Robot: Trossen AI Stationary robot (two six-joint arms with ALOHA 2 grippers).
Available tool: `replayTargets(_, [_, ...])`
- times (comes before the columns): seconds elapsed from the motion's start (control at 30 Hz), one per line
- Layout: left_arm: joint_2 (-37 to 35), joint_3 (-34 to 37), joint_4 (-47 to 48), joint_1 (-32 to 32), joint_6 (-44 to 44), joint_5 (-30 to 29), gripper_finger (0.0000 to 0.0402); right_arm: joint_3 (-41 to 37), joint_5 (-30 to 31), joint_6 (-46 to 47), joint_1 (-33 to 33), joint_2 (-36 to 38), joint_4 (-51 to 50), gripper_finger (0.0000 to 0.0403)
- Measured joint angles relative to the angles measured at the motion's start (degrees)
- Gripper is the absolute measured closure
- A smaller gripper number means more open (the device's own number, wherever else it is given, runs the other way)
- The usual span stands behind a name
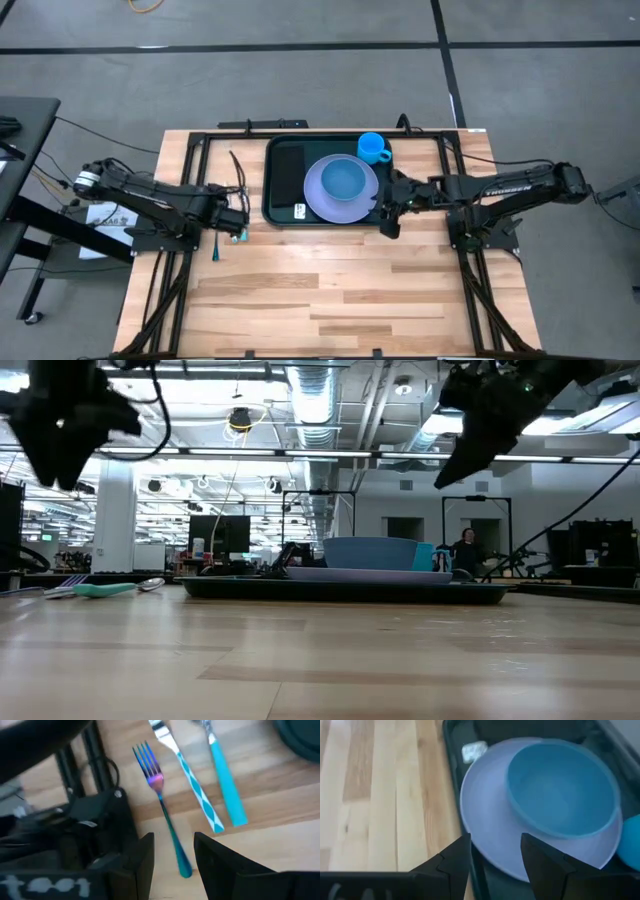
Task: Set up tray
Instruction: Put the violet fork on top of the black napkin
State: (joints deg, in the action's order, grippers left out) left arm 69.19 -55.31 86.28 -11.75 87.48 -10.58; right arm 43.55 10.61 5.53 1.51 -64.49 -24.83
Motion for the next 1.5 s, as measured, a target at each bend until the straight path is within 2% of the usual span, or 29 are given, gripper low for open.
replayTargets(0.17, [-5.1,8.0,-13.4,0.2,-1.1,1.2,0.0274,0.0,0.0,-1.5,1.6,-3.5,0.2,0.0239])
replayTargets(0.33, [-8.4,14.8,-16.2,1.7,0.6,1.5,0.0274,0.0,0.0,-3.0,1.2,-5.3,0.9,0.0239])
replayTargets(0.57, [-7.6,14.5,-17.4,4.1,-0.7,-0.3,0.0274,0.0,0.0,-4.1,0.6,-4.4,1.7,0.0239])
replayTargets(1.07, [1.8,15.2,-19.8,4.3,-4.7,2.8,0.0274,0.0,0.0,-4.0,0.7,-4.3,1.3,0.0239])
replayTargets(1.5, [6.4,15.2,-18.1,4.3,-4.9,2.8,0.0274,0.0,0.0,-4.0,0.7,-4.3,1.3,0.0239])
